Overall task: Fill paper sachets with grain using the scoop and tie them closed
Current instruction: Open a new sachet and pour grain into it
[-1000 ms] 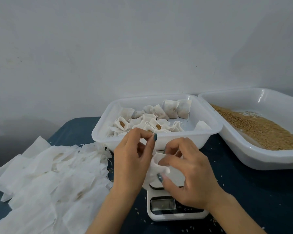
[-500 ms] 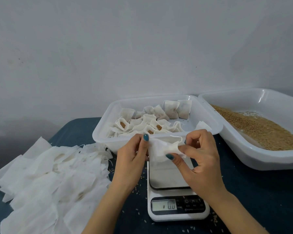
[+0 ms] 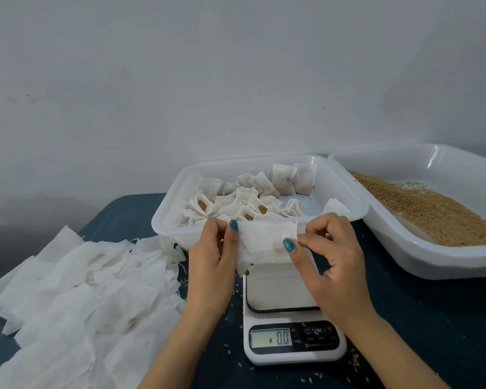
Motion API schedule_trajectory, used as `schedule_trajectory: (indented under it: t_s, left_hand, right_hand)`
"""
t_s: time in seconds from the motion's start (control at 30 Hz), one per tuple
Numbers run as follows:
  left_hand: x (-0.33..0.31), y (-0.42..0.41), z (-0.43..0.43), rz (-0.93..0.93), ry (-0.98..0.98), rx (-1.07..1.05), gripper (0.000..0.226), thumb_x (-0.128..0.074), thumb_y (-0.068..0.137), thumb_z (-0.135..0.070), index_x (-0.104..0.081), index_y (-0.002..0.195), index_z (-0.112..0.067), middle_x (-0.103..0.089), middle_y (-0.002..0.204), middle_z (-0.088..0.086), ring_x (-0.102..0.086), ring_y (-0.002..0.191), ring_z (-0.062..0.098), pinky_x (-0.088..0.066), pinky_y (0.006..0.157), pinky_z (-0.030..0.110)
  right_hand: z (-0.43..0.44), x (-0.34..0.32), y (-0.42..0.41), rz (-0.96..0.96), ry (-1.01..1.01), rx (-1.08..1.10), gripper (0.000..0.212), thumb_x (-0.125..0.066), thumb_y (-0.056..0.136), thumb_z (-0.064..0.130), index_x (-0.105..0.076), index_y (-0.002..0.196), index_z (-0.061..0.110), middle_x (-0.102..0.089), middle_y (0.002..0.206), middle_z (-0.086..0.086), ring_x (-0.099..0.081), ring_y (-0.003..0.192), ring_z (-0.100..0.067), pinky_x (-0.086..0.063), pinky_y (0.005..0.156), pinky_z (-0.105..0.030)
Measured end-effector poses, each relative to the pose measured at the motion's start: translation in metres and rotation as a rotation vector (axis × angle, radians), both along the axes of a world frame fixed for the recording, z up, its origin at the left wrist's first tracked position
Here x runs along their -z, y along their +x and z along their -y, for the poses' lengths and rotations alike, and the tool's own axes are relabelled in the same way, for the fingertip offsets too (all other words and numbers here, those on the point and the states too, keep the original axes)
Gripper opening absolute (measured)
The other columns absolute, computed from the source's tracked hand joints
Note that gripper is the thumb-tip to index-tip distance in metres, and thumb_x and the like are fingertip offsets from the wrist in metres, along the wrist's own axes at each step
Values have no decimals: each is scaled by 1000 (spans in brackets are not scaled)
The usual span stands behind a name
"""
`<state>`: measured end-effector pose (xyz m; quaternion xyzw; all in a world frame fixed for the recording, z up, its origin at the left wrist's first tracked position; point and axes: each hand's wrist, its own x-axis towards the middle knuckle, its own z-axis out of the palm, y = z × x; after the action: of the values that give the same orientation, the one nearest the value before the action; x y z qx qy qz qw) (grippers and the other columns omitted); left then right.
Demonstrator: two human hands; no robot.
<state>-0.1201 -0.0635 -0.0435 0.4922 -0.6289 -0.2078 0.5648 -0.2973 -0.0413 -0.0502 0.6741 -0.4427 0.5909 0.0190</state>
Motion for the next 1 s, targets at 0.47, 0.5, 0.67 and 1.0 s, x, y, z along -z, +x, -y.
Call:
schedule_trajectory:
  t_s: [0.47,0.5,0.67,1.0]
  left_hand:
    - [-6,5,-2,164,-66,-145,24,-44,101,-33,-39,79,-27,-50,60,-8,-48,57,4,-35,50,13]
    - [-6,5,-3,169,-73,-143,24,-43,100,-36,-39,78,-27,-50,60,-8,-48,57,4,-35,50,13]
    - [-4,5,-3,200,-57,-125,28,-30,92,-56,-39,81,-33,-55,64,-9,-54,59,8,-38,51,12]
    - [-5,7,-3,775,-408,91,75,-48,88,-73,-47,139,-18,-49,137,-3,-46,129,13,-32,110,25]
  right_hand:
    - [-1,4,5,56,128,-94,35,-52,94,44,-76,91,18,-51,73,18,-49,65,-6,-42,53,-23]
    - [-1,3,4,55,133,-94,36,-52,94,45,-76,91,18,-51,73,18,-50,65,-7,-42,52,-24]
    - [-2,3,0,38,212,-129,42,-52,89,48,-72,109,17,-55,84,19,-55,67,-15,-49,55,-30]
    - [-9,-2,0,-199,147,-95,36,-52,74,27,-64,108,26,-54,82,17,-48,76,3,-45,55,-21]
